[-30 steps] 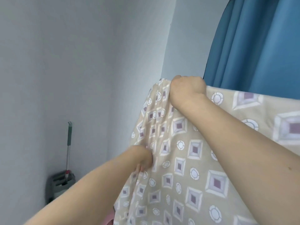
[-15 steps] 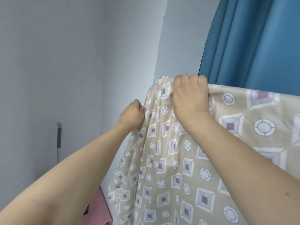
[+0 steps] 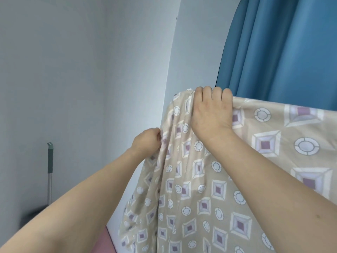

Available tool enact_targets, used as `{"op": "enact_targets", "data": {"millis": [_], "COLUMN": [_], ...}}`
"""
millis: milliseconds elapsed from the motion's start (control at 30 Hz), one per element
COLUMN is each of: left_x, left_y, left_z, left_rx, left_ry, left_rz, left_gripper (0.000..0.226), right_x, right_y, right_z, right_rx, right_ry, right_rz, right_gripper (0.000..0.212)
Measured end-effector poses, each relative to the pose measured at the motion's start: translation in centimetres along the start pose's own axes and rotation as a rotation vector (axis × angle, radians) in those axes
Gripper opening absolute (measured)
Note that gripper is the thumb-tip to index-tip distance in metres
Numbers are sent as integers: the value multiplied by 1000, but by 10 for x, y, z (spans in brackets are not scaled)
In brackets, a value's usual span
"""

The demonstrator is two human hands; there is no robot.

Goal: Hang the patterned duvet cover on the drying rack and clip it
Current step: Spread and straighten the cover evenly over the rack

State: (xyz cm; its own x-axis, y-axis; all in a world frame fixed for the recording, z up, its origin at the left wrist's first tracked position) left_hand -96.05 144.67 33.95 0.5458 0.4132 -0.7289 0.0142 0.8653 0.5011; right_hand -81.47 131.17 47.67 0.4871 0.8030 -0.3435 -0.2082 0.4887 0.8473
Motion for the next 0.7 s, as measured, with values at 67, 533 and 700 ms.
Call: {"op": "enact_targets", "data": {"millis": [67, 533, 700], "left_x": [31, 55, -18], "left_y": [-13, -24, 15], "left_z": [-15, -67, 18], "left_rx": [-21, -345, -160], "left_ry": [172, -270, -934], "left_rz": [-211, -252, -48], "left_gripper": [12, 14, 14], "right_x": [4, -11, -13], "right_y": [1, 10, 32], "right_z": [-7, -34, 9], "right_rx": [-7, -197, -18], "right_ry": [-15, 193, 232], "right_rz": [-12, -33, -244], "right_gripper": [52, 57, 37]}}
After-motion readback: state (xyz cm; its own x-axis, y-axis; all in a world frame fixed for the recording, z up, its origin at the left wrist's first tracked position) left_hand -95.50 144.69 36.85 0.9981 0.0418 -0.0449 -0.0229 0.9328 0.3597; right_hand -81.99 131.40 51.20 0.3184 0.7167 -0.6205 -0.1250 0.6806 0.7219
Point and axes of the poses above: each hand's wrist, its own y-axis towards the middle knuckle, its own x-axis out of the palm, z = x × y, the point moved 9 cm from there along y, towards the middle knuckle, and after that the axes turned 3 degrees about -y, right-handed, at the moved point
